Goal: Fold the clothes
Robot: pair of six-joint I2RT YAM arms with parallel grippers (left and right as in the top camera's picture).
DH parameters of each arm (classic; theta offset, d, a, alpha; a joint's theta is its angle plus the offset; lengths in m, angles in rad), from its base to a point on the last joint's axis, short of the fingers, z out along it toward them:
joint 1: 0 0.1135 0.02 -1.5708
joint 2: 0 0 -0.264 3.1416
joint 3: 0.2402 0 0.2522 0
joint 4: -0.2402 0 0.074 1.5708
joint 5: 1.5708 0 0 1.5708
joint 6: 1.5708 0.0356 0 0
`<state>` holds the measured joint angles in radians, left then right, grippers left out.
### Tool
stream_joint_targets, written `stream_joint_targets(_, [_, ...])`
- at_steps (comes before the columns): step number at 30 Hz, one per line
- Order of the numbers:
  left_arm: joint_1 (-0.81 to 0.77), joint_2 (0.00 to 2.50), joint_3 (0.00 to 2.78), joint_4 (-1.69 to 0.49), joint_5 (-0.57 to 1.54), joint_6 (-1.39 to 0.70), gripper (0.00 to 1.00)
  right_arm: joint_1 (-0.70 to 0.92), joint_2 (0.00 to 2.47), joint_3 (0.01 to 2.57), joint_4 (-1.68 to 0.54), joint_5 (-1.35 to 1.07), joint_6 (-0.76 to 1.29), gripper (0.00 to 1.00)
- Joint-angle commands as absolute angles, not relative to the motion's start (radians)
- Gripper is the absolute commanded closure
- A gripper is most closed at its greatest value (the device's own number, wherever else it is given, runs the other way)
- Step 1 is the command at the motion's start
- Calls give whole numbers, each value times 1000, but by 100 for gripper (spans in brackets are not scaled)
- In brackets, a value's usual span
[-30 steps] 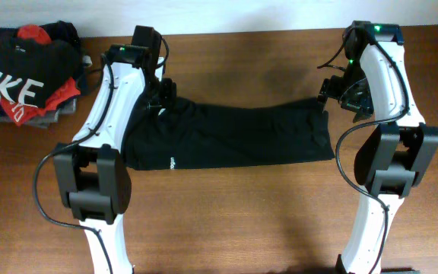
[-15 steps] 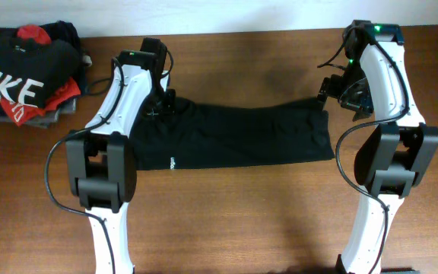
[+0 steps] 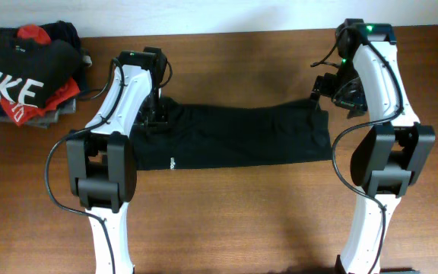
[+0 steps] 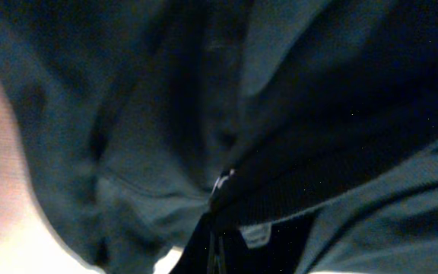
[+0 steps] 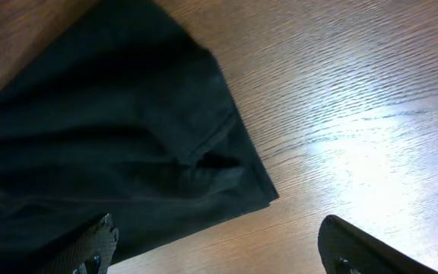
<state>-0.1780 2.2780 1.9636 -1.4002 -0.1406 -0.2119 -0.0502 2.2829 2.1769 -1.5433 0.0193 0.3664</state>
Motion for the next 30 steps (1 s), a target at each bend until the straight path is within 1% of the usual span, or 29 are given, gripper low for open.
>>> stream_joint_targets(1, [-174, 2281, 1985, -1461, -299, -321, 99, -33, 2252, 2191, -1542, 38, 371, 11])
stream_joint_targets(4, [-174, 2281, 2001, -1529, -399, -366, 99, -32, 2252, 2191, -1543, 38, 371, 11])
stream_joint_targets(8, [-174, 2281, 2011, -1570, -408, -367, 96, -32, 2252, 2191, -1544, 38, 374, 11])
stream_joint_targets(9, [-174, 2281, 2011, -1574, -408, -367, 91, -32, 2252, 2191, -1546, 38, 374, 11])
stream_joint_targets(10, [-174, 2281, 2011, -1578, -408, -366, 70, -32, 2252, 2191, -1549, 38, 374, 11])
stream_joint_targets(11, [-173, 2281, 2011, -1584, -408, -366, 43, -32, 2252, 2191, -1557, 38, 374, 10])
stream_joint_targets(14, [-173, 2281, 2011, -1596, -409, -366, 42, -32, 2252, 2191, -1576, 38, 374, 10])
stream_joint_targets(16, [-173, 2281, 2011, -1607, -410, -366, 34, -32, 2252, 2191, -1586, 39, 373, 10])
stream_joint_targets(22, [-173, 2281, 2013, -1625, -449, -368, 34, -32, 2252, 2191, -1597, 39, 374, 10])
stream_joint_targets(26, [-174, 2276, 2053, -1681, -488, -462, 37, -32, 2252, 2191, -1594, 38, 374, 10])
stream_joint_targets(29, [-183, 2258, 2092, -1630, -423, -448, 37, -32, 2252, 2191, -1581, 38, 374, 9])
stream_joint_targets(30, [-190, 2255, 2099, -1570, -329, -362, 37, -32, 2252, 2191, -1574, 38, 374, 9])
